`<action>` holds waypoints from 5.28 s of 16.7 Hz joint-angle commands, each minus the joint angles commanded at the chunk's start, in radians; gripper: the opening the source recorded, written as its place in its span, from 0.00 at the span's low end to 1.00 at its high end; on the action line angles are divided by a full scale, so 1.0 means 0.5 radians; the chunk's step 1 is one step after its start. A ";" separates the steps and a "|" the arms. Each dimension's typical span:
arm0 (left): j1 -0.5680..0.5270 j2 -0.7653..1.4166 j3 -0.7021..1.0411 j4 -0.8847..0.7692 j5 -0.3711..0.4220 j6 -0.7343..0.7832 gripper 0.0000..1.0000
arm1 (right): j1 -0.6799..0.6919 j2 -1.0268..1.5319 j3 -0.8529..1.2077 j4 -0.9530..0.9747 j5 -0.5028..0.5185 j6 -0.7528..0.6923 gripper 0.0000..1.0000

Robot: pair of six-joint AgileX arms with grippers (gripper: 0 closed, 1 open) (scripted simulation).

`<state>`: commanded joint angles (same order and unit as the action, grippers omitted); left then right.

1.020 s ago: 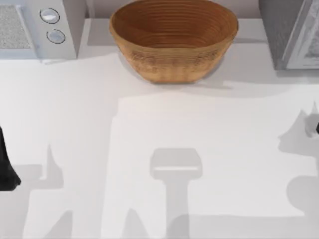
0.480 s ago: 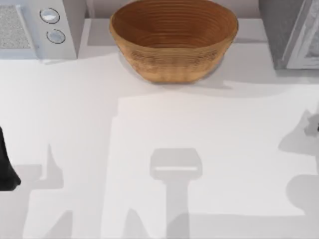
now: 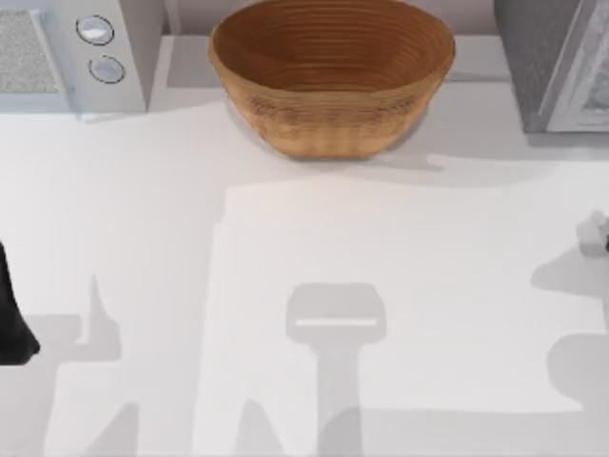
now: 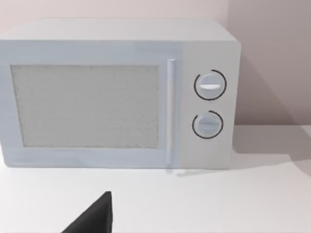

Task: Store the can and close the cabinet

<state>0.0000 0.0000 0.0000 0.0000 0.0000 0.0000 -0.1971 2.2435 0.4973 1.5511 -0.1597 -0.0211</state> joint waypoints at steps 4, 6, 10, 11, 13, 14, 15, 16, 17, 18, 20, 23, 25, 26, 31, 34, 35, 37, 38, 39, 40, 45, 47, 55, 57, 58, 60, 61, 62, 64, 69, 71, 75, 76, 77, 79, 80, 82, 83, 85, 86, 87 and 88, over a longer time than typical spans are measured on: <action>0.000 0.000 0.000 0.000 0.000 0.000 1.00 | 0.000 0.000 0.000 0.000 0.000 0.000 0.00; 0.000 0.000 0.000 0.000 0.000 0.000 1.00 | 0.000 0.000 0.000 0.000 0.000 0.000 0.00; 0.000 0.000 0.000 0.000 0.000 0.000 1.00 | -0.004 -0.007 -0.001 -0.005 0.001 0.002 0.00; 0.000 0.000 0.000 0.000 0.000 0.000 1.00 | -0.004 -0.030 0.002 -0.028 0.001 0.002 0.00; 0.000 0.000 0.000 0.000 0.000 0.000 1.00 | -0.003 -0.140 0.016 -0.139 0.001 0.002 0.00; 0.000 0.000 0.000 0.000 0.000 0.000 1.00 | -0.002 -0.224 0.025 -0.225 -0.001 0.002 0.00; 0.000 0.000 0.000 0.000 0.000 0.000 1.00 | -0.001 -0.323 0.036 -0.331 -0.003 0.002 0.00; 0.000 0.000 0.000 0.000 0.000 0.000 1.00 | 0.001 -0.429 0.049 -0.453 -0.006 0.002 0.00; 0.000 0.000 0.000 0.000 0.000 0.000 1.00 | 0.002 -0.544 0.062 -0.591 -0.008 0.002 0.00; 0.000 0.000 0.000 0.000 0.000 0.000 1.00 | 0.002 -0.666 0.077 -0.742 -0.010 0.003 0.00; 0.000 0.000 0.000 0.000 0.000 0.000 1.00 | 0.003 -0.920 0.107 -1.057 -0.013 0.003 0.00; 0.000 0.000 0.000 0.000 0.000 0.000 1.00 | 0.002 -1.263 0.149 -1.435 -0.016 0.004 0.00; 0.000 0.000 0.000 0.000 0.000 0.000 1.00 | 0.001 -1.405 0.171 -1.583 -0.017 0.005 0.00; 0.000 0.000 0.000 0.000 0.000 0.000 1.00 | 0.000 -1.446 0.178 -1.627 -0.018 0.005 0.00; 0.000 0.000 0.000 0.000 0.000 0.000 1.00 | 0.000 -1.461 0.177 -1.645 -0.019 0.008 0.00; 0.000 0.000 0.000 0.000 0.000 0.000 1.00 | 0.014 -1.512 0.138 -1.694 -0.008 0.009 0.00; 0.000 0.000 0.000 0.000 0.000 0.000 1.00 | 0.025 -1.566 0.103 -1.737 0.002 0.010 0.00; 0.000 0.000 0.000 0.000 0.000 0.000 1.00 | 0.056 -1.736 0.015 -1.843 0.028 0.012 0.00; 0.000 0.000 0.000 0.000 0.000 0.000 1.00 | 0.073 -1.852 -0.034 -1.905 0.043 0.014 0.00; 0.000 0.000 0.000 0.000 0.000 0.000 1.00 | 0.090 -1.989 -0.085 -1.969 0.058 0.015 0.00; 0.000 0.000 0.000 0.000 0.000 0.000 1.00 | 0.108 -2.146 -0.138 -2.035 0.074 0.017 0.00; 0.000 0.000 0.000 0.000 0.000 0.000 1.00 | 0.198 -3.136 -0.420 -2.394 0.154 0.026 0.00; 0.000 0.000 0.000 0.000 0.000 0.000 1.00 | 0.237 -3.546 -0.541 -2.545 0.189 0.030 0.00; 0.000 0.000 0.000 0.000 0.000 0.000 1.00 | 0.388 -4.465 -0.978 -3.082 0.315 0.042 0.00; 0.000 0.000 0.000 0.000 0.000 0.000 1.00 | 0.394 -4.487 -0.995 -3.102 0.319 0.042 0.00; 0.000 0.000 0.000 0.000 0.000 0.000 1.00 | 0.394 -4.487 -0.995 -3.102 0.319 0.042 0.00; 0.000 0.000 0.000 0.000 0.000 0.000 1.00 | 0.387 -4.478 -0.991 -3.099 0.316 0.046 0.00; 0.000 0.000 0.000 0.000 0.000 0.000 1.00 | 0.387 -4.478 -0.991 -3.099 0.316 0.046 0.00; 0.000 0.000 0.000 0.000 0.000 0.000 1.00 | 0.389 -4.459 -0.970 -3.104 0.320 0.046 0.00; 0.000 0.000 0.000 0.000 0.000 0.000 1.00 | 0.401 -4.361 -0.865 -3.133 0.338 0.048 0.00; 0.000 0.000 0.000 0.000 0.000 0.000 1.00 | 0.474 -3.854 -0.248 -3.294 0.414 0.059 0.00; 0.000 0.000 0.000 0.000 0.000 0.000 1.00 | 0.513 -3.589 0.106 -3.380 0.451 0.064 0.00; 0.000 0.000 0.000 0.000 0.000 0.000 1.00 | 0.593 -3.031 0.883 -3.560 0.531 0.071 0.00; 0.000 0.000 0.000 0.000 0.000 0.000 1.00 | 0.612 -2.893 1.077 -3.604 0.551 0.072 0.00; 0.000 0.000 0.000 0.000 0.000 0.000 1.00 | 0.630 -2.759 1.265 -3.648 0.571 0.073 0.00; 0.000 0.000 0.000 0.000 0.000 0.000 1.00 | 0.665 -2.506 1.619 -3.729 0.609 0.075 0.00; 0.000 0.000 0.000 0.000 0.000 0.000 1.00 | 0.681 -2.390 1.779 -3.766 0.627 0.075 0.00; 0.000 0.000 0.000 0.000 0.000 0.000 1.00 | 0.711 -2.181 2.059 -3.833 0.659 0.076 0.00; 0.000 0.000 0.000 0.000 0.000 0.000 1.00 | 0.723 -2.091 2.176 -3.862 0.673 0.077 0.00; 0.000 0.000 0.000 0.000 0.000 0.000 1.00 | 0.744 -1.946 2.358 -3.907 0.696 0.077 0.00; 0.000 0.000 0.000 0.000 0.000 0.000 1.00 | 0.751 -1.893 2.422 -3.924 0.704 0.077 0.00; 0.000 0.000 0.000 0.000 0.000 0.000 1.00 | 0.757 -1.856 2.466 -3.935 0.709 0.077 0.00; 0.000 0.000 0.000 0.000 0.000 0.000 1.00 | 0.760 -1.835 2.490 -3.941 0.713 0.077 0.00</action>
<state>0.0000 0.0000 0.0000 0.0000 0.0000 0.0000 0.1829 1.3260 1.7423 -0.4197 0.1966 0.0175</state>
